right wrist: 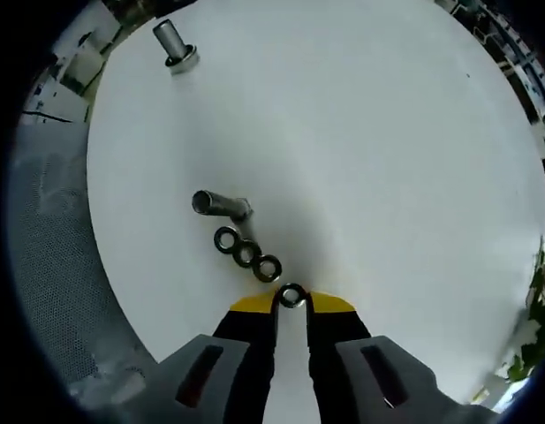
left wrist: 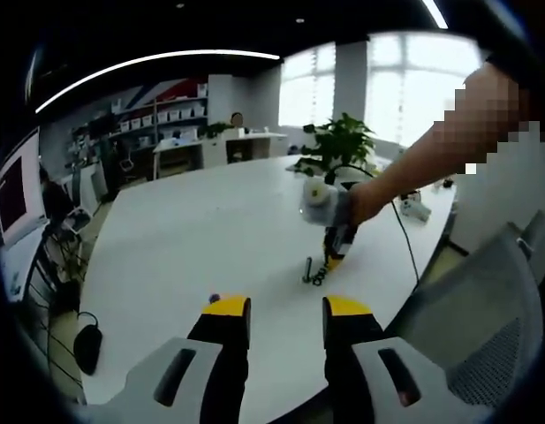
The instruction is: Place the washer onto the threaded stud by aligning its center hole with the stud, sliding it down to the base, and recovering from edge contact or off-axis alignment until the washer reaches the visible bottom stop.
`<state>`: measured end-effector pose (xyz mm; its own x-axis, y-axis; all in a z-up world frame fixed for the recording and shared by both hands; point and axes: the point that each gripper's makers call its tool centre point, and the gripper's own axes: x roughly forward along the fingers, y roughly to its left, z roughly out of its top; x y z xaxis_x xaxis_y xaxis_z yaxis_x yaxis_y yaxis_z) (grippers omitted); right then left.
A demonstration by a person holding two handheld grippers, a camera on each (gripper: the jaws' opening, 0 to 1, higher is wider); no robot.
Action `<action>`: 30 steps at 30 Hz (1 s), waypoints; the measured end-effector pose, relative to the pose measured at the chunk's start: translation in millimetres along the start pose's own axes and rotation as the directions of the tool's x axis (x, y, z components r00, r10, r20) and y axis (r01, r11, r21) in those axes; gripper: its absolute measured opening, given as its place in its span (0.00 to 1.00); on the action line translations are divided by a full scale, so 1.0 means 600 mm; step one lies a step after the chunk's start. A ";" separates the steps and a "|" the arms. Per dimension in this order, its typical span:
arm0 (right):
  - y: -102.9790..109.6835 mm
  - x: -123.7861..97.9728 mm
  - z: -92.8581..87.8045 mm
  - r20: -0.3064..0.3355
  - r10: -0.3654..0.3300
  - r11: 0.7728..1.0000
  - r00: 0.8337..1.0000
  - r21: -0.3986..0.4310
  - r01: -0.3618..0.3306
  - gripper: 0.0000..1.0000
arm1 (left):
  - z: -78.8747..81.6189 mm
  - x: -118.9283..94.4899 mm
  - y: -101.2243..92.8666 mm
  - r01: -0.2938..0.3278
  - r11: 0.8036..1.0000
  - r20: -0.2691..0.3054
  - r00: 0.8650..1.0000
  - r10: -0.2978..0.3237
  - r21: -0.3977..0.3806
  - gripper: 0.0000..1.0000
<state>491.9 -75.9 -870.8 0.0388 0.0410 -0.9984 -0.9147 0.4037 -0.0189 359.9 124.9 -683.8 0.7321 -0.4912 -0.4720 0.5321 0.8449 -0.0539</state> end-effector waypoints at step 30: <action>0.025 -0.070 -0.023 0.112 -0.038 0.995 0.993 0.101 0.027 0.13 | 0.002 -0.002 -0.001 0.002 1.000 0.009 1.000 -0.002 0.002 0.31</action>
<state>470.8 -84.0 -830.2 0.1184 0.1281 -0.9847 -0.8679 0.4951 -0.0400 359.0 124.9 -682.2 0.7348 -0.4947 -0.4640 0.5344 0.8436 -0.0530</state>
